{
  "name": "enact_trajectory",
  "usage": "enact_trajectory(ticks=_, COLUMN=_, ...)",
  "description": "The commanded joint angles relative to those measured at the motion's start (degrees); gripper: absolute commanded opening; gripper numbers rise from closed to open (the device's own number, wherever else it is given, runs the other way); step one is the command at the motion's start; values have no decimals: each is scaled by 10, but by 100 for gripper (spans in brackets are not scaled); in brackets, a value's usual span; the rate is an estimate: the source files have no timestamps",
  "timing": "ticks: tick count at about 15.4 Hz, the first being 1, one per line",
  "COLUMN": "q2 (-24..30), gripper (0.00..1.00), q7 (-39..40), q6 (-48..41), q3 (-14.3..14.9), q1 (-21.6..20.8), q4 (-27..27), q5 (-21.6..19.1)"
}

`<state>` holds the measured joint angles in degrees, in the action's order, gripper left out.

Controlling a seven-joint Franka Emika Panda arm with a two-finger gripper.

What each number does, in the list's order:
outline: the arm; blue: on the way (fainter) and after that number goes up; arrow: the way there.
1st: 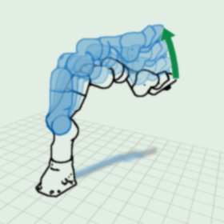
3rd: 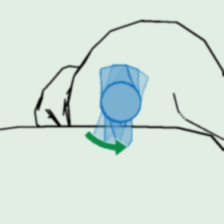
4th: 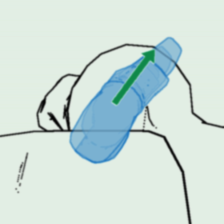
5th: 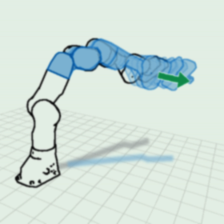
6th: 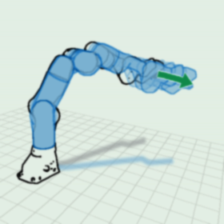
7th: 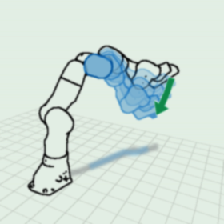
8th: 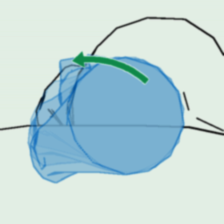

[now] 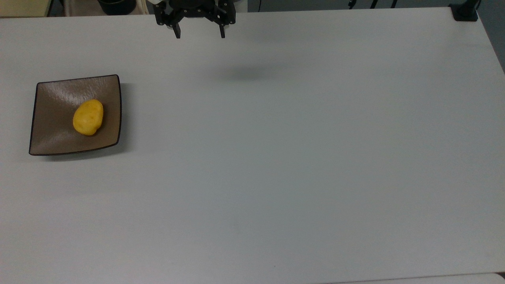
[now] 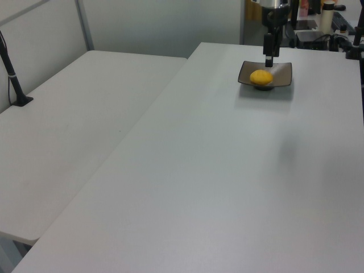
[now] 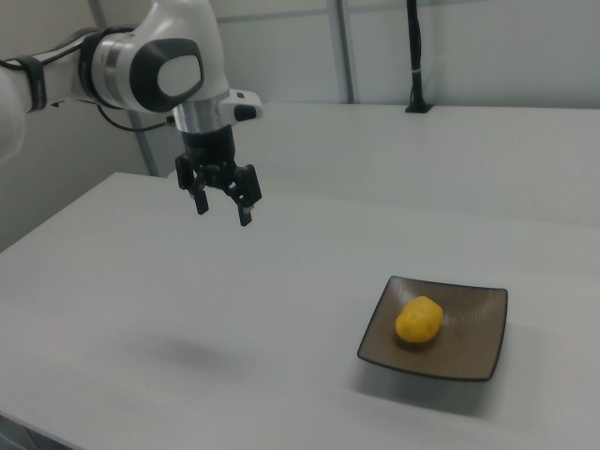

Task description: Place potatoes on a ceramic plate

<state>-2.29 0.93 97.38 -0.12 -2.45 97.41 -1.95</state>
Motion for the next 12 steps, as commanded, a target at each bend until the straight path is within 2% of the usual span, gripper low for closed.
enact_trajectory(ticks=1, q2=12, gripper=100, q7=-22, q6=18, q3=3, q1=-12, q4=1, q5=37)
enact_trajectory(ticks=6, q2=9, gripper=100, q7=-19, q6=25, q3=9, q1=-10, q4=4, q5=48)
enact_trajectory(ticks=9, q2=9, gripper=100, q7=-17, q6=89, q3=19, q1=-7, q4=17, q5=47)
enact_trajectory(ticks=12, q2=14, gripper=100, q7=-19, q6=94, q3=21, q1=-7, q4=19, q5=41)
